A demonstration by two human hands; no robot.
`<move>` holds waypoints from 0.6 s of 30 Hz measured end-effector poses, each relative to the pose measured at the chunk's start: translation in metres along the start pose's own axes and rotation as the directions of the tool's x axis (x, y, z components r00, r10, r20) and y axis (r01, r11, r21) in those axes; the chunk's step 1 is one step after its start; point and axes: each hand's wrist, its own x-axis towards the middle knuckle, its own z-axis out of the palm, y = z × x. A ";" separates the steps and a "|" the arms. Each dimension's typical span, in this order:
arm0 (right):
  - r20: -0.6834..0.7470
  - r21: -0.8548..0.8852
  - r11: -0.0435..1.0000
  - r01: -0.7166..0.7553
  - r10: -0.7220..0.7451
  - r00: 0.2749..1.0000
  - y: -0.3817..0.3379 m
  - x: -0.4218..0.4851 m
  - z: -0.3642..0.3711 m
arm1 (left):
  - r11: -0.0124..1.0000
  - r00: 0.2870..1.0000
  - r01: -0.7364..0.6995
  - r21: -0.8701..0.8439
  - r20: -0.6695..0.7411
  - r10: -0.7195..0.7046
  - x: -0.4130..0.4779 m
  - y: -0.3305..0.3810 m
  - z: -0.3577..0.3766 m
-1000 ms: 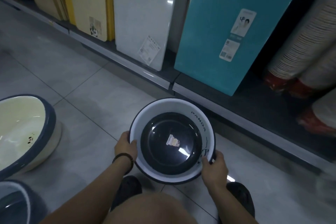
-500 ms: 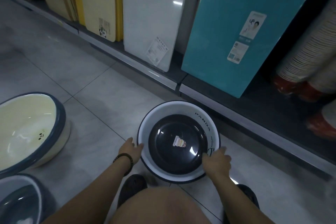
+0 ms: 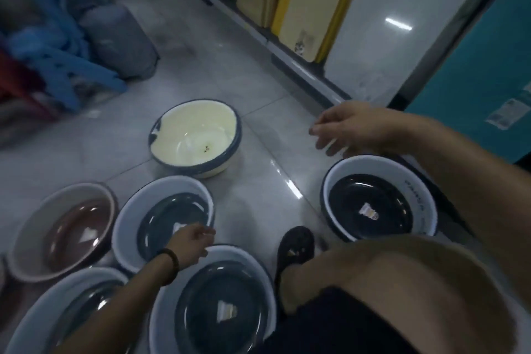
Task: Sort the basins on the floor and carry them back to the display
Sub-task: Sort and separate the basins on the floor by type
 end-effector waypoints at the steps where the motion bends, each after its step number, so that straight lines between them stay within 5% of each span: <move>1: 0.023 -0.013 1.000 0.009 -0.008 1.000 -0.021 0.001 0.021 | 0.998 0.999 0.050 -0.045 -0.018 -0.051 -0.013 -0.025 -0.007; 6: 0.269 -0.114 0.993 -0.024 0.054 0.962 -0.078 0.016 0.179 | 0.903 0.905 0.414 -0.115 -0.050 -0.422 -0.047 -0.206 0.016; 9: 0.401 -0.208 0.977 -0.053 0.135 0.906 -0.078 0.008 0.266 | 0.843 0.875 0.474 -0.256 0.025 -0.484 -0.040 -0.293 0.051; 11: 0.478 -0.321 0.947 -0.012 0.173 0.861 -0.070 -0.003 0.303 | 0.768 0.843 0.486 -0.418 -0.006 -0.538 -0.067 -0.275 0.058; 14: 0.516 -0.380 0.925 0.005 0.208 0.831 -0.064 -0.011 0.317 | 0.631 0.756 0.615 -0.474 0.124 -0.643 -0.113 -0.239 0.050; 18: 0.383 -0.260 0.959 -0.114 0.211 0.899 -0.054 -0.013 0.305 | 0.490 0.741 0.616 -0.617 0.242 -0.626 -0.131 -0.238 0.058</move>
